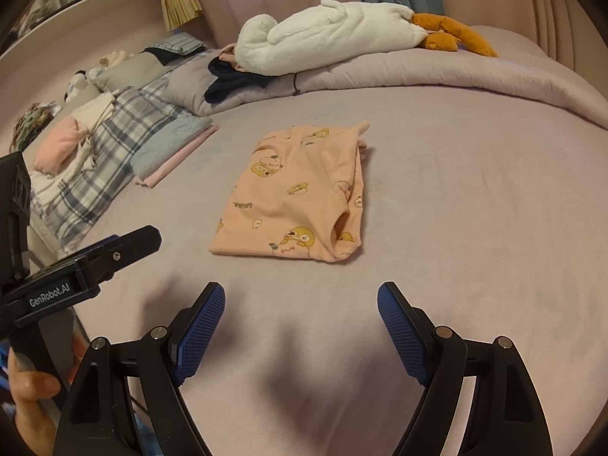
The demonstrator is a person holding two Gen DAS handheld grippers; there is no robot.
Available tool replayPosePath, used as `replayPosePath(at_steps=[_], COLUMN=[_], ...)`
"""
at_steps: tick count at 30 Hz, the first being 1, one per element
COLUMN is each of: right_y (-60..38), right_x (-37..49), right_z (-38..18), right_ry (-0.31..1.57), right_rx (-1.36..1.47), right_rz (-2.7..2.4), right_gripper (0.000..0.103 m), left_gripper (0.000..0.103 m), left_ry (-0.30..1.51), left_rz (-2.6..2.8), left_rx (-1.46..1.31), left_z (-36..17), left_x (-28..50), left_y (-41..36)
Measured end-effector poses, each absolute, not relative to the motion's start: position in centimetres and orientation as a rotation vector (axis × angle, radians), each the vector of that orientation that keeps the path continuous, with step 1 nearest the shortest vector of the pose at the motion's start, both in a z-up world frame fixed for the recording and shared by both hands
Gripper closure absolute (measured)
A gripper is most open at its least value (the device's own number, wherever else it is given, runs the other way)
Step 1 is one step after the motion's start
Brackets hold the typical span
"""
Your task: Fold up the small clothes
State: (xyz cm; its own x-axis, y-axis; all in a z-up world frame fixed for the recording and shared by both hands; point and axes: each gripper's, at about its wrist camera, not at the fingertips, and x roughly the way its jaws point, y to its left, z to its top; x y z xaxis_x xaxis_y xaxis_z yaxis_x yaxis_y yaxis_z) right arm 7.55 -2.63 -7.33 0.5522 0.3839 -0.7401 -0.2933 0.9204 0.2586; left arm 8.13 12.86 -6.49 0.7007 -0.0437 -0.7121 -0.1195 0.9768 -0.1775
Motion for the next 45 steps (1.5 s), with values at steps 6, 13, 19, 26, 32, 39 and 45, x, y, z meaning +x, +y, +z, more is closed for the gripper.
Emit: replayPosePath(at_steps=[6,13,19,26,32,39,45], right_y=[-2.63,-2.60,-2.62,-2.61,-2.64,-2.75,-2.75], right_x=[7.59,7.58,7.60,7.56,7.57,7.64,7.59], right_z=[-7.28,-7.25,-7.27,-7.26,-7.22,-7.24,-7.21], right_ry=[0.901,0.899,0.900,0.900,0.900,0.900,0.897], right_rx=[0.108,0.110,0.110,0.110,0.108,0.112,0.110], right_rz=[0.404,0.404,0.404,0.405,0.405,0.403,0.402], right_gripper=[0.021,0.021,0.021,0.021,0.021,0.021,0.021], left_gripper=[0.001,0.001,0.001,0.001,0.001,0.001,0.001], left_ry=[0.791,0.778,0.768,0.770,0.766,0.778,0.821], left_rz=[0.043,0.042,0.044,0.049,0.067,0.073,0.086], left_rx=[-0.217,-0.197,-0.180,-0.181,-0.188,-0.203,-0.228], left_z=[-6.34,-6.01,-5.77,-5.81,-5.74,-5.90,-6.29], left_x=[8.08,7.99,8.01,7.93,7.92,8.05,8.59], left_y=[12.93,12.63,12.54,12.52,12.74,13.03,13.37])
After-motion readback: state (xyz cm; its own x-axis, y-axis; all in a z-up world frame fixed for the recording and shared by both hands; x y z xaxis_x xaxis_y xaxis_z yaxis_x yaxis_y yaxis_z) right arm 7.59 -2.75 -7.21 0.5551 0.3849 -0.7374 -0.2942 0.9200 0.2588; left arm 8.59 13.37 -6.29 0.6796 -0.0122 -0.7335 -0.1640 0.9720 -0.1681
